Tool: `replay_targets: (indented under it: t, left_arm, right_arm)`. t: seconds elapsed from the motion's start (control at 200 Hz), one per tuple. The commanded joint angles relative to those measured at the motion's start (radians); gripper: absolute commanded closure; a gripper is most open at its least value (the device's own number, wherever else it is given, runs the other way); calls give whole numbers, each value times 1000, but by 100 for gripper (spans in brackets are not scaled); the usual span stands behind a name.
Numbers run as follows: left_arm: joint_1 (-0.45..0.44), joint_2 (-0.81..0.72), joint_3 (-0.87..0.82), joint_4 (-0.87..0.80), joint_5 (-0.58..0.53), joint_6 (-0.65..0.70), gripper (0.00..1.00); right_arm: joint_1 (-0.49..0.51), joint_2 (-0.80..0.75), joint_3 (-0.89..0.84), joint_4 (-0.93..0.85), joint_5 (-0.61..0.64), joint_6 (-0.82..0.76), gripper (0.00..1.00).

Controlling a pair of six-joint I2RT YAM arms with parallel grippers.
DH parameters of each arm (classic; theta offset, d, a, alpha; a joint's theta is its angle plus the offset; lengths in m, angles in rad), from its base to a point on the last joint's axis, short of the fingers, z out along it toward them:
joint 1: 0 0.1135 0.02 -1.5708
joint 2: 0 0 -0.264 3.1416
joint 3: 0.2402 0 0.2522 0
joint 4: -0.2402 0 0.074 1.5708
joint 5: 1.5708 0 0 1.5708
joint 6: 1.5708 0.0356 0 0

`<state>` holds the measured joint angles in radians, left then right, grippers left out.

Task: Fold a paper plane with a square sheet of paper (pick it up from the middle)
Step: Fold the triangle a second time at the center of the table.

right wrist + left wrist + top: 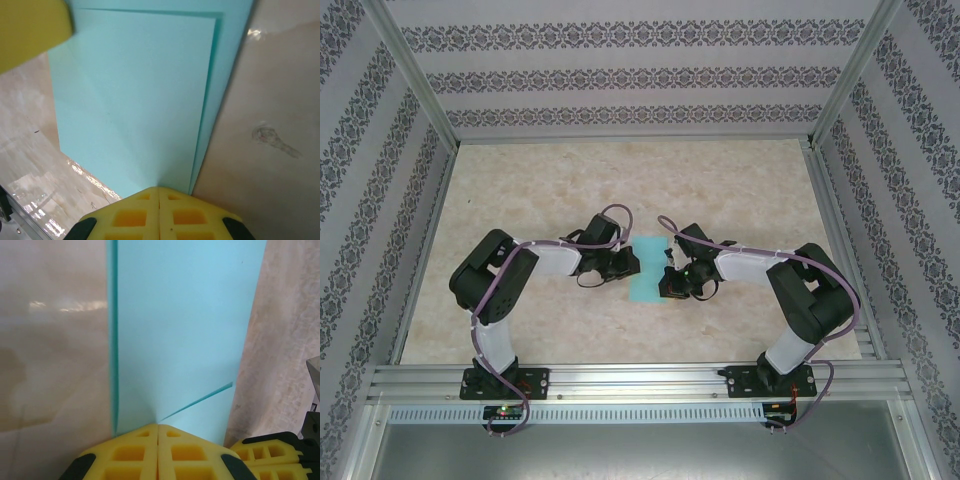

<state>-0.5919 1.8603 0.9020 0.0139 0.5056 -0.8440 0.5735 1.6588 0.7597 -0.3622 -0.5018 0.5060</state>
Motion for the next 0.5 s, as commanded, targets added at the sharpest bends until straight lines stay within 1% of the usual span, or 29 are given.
replay_targets:
  t: [0.0, 0.09, 0.16, 0.34, 0.495]
  left_arm:
    - [46, 7, -18, -10, -65, 41, 92]
    - [45, -21, -27, 72, -1, 20, 91]
    - [41, -59, -32, 106, 21, 16, 91]
    - [-16, -129, -34, 115, 30, 18, 91]
    - [-76, -91, -21, 101, 15, 9, 90]
  right_arm:
    - [-6, 75, -48, -117, 166, -12, 93]
    - [-6, 78, -41, -118, 162, -14, 93]
    - [-6, 76, -36, -122, 160, -16, 93]
    - [-4, 71, -30, -116, 148, -14, 93]
    - [-5, 76, -31, -110, 145, -12, 93]
